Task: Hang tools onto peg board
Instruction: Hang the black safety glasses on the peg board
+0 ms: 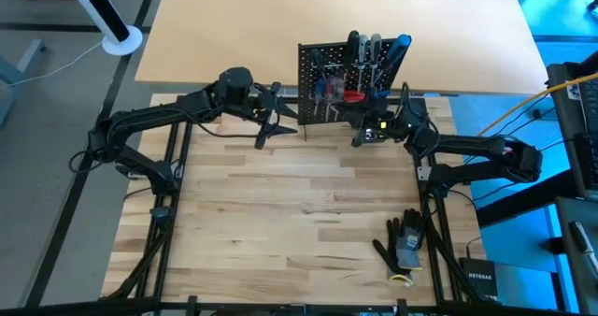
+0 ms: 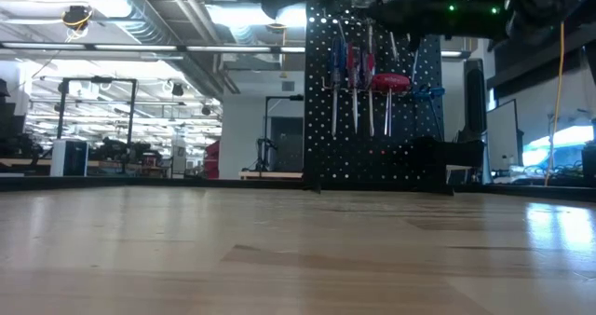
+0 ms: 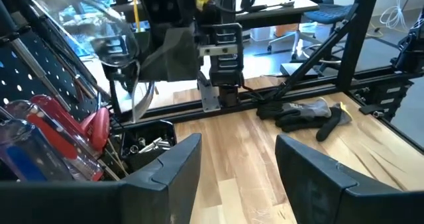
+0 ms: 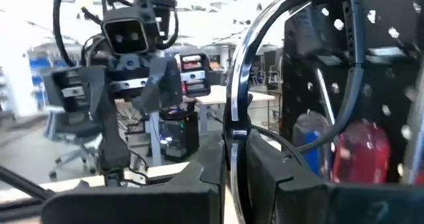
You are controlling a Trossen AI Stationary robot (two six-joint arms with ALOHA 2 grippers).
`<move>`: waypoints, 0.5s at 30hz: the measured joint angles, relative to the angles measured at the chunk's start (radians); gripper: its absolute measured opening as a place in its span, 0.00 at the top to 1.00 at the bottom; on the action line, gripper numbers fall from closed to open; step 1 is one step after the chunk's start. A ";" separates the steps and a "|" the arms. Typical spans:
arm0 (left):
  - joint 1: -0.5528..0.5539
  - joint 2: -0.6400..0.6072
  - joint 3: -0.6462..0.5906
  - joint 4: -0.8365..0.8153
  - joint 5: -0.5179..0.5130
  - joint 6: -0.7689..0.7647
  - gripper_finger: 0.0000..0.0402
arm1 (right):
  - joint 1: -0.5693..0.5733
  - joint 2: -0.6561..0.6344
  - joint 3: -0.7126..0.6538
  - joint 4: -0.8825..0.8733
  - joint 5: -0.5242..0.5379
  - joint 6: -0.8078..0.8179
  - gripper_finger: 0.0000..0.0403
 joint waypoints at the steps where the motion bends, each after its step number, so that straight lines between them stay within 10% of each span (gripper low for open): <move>1: 0.000 0.000 0.000 0.000 0.000 -0.001 0.54 | 0.000 0.000 -0.012 0.018 0.000 0.014 0.91; 15: 0.000 0.000 0.000 0.007 0.000 -0.001 0.54 | 0.002 0.117 -0.018 0.237 -0.041 0.119 0.91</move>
